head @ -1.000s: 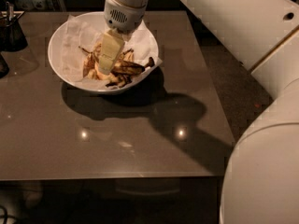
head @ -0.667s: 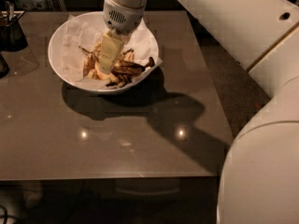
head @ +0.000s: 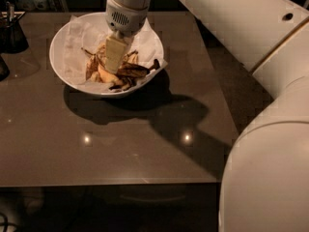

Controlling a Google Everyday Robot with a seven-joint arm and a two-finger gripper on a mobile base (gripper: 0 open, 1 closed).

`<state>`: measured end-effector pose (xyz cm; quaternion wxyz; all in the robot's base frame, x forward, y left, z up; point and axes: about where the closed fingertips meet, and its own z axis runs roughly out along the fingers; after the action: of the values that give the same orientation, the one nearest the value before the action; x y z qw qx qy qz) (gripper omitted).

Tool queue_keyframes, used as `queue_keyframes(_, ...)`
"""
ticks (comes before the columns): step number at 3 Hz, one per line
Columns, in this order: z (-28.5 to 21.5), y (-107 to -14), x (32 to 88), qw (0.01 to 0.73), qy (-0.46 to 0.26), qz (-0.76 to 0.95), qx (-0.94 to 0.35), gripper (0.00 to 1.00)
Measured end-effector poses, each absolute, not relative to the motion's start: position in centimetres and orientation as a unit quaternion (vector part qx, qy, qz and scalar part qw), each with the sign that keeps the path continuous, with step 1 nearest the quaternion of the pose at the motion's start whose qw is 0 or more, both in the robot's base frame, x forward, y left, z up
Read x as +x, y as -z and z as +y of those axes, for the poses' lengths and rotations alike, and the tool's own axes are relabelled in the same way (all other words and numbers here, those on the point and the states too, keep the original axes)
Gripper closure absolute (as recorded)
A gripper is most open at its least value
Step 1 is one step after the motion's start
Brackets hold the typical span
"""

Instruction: Pick banana from white bowl

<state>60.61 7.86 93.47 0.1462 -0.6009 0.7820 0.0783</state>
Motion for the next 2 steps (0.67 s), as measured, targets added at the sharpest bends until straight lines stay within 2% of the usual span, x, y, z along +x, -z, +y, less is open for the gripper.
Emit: queue_keyframes(2, 8.06, -93.23, 60.81, 0.142, -0.077, 0.781, -0.604, 0.37)
